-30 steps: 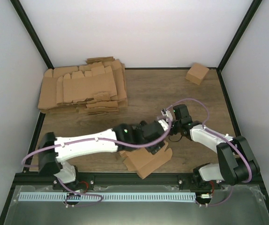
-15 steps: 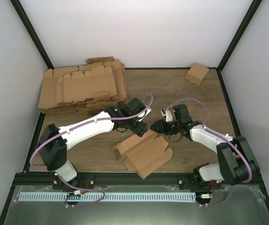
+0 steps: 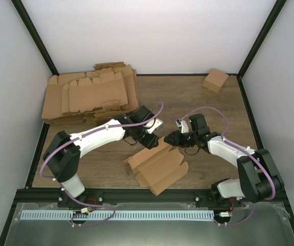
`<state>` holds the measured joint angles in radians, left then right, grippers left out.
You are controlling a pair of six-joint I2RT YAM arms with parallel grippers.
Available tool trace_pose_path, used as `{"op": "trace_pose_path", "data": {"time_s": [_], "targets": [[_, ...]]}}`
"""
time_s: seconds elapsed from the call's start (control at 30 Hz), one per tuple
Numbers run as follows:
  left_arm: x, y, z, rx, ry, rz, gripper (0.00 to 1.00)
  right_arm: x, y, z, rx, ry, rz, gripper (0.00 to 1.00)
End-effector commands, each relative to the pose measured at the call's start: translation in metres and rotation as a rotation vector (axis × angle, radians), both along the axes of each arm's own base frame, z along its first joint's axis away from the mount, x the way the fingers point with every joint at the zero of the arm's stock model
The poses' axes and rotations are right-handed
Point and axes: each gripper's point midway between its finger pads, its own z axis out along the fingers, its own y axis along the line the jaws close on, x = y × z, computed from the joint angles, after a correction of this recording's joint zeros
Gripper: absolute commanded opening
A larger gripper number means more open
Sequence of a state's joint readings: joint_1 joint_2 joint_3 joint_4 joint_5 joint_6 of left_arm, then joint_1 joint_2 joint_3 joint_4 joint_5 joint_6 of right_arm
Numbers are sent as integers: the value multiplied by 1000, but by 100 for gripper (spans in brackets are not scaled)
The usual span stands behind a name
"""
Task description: Fold the paper box
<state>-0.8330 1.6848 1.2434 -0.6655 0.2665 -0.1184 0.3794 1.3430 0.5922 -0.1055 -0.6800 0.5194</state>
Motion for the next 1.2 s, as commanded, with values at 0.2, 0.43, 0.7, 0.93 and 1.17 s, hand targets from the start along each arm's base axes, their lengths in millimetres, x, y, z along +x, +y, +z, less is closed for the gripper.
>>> {"op": "trace_pose_path", "data": {"time_s": [0.2, 0.43, 0.7, 0.93, 1.17], "targets": [[-8, -6, -12, -21, 43, -45, 36, 5, -3, 0, -63, -17, 4, 29], [-7, -4, -19, -5, 43, -40, 32, 4, -5, 0, -77, -21, 0, 31], [-6, -3, -25, 14, 48, -40, 31, 13, -18, 14, -147, -95, -48, 35], [-6, -3, -28, 19, 52, -37, 31, 20, -37, 25, -220, -176, -139, 38], [-7, -1, -30, 26, 61, -34, 31, 24, -49, 39, -249, -225, -205, 38]]}}
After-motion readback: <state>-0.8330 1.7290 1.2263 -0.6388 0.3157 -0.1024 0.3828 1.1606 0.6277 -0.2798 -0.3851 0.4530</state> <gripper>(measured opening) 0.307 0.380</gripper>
